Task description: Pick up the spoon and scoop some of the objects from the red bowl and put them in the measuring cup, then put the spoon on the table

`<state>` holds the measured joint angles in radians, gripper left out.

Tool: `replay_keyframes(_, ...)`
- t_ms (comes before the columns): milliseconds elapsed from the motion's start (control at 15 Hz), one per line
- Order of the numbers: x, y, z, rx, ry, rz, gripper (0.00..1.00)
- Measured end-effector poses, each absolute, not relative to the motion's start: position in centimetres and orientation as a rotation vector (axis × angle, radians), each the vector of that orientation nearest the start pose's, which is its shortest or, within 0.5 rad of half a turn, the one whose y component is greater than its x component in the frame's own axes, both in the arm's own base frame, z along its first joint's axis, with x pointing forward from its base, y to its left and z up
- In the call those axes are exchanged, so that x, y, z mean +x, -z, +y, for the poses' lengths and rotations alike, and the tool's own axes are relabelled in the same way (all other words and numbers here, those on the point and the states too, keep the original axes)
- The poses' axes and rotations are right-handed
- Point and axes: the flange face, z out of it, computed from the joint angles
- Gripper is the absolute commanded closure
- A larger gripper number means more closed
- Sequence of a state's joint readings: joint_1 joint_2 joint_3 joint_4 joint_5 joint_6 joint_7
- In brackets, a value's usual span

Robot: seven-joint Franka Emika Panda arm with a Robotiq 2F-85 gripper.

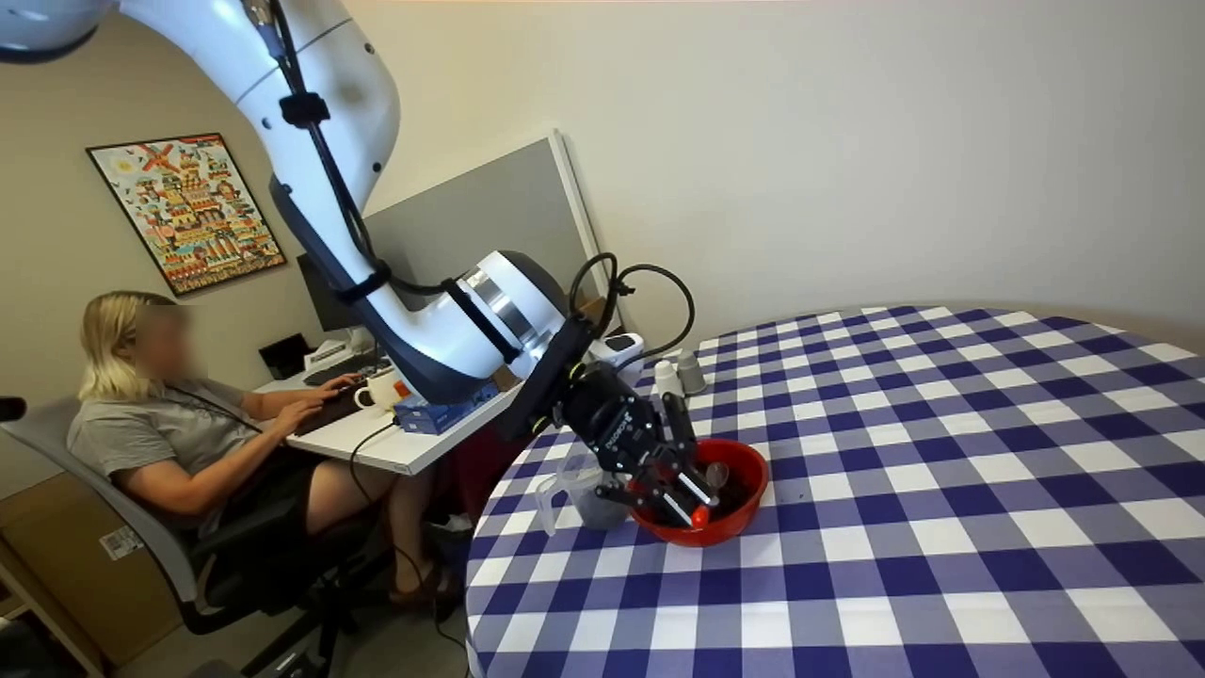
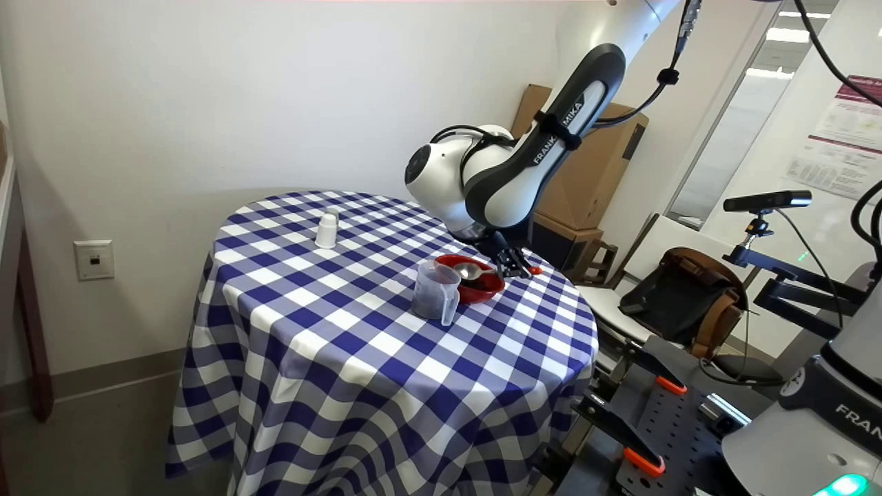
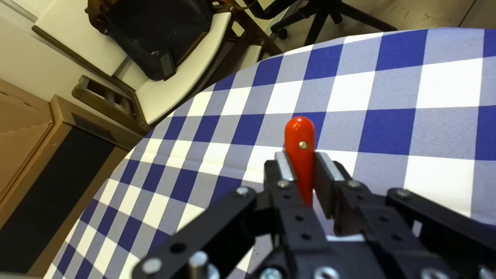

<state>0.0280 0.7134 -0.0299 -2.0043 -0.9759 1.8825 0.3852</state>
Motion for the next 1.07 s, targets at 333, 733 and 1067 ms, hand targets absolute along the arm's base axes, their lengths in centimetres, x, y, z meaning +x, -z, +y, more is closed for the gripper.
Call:
replay_keyframes(333, 51.1, -7.1, -5.6, 2.096, 0.715, 0.421, 0.9)
replay_keyframes(733, 50.8, -6.6, -4.8, 2.085, 0.718, 0.451, 0.9)
replay_keyframes(1067, 50.1, -6.2, -4.2, 2.105, 0.774, 0.496, 0.9)
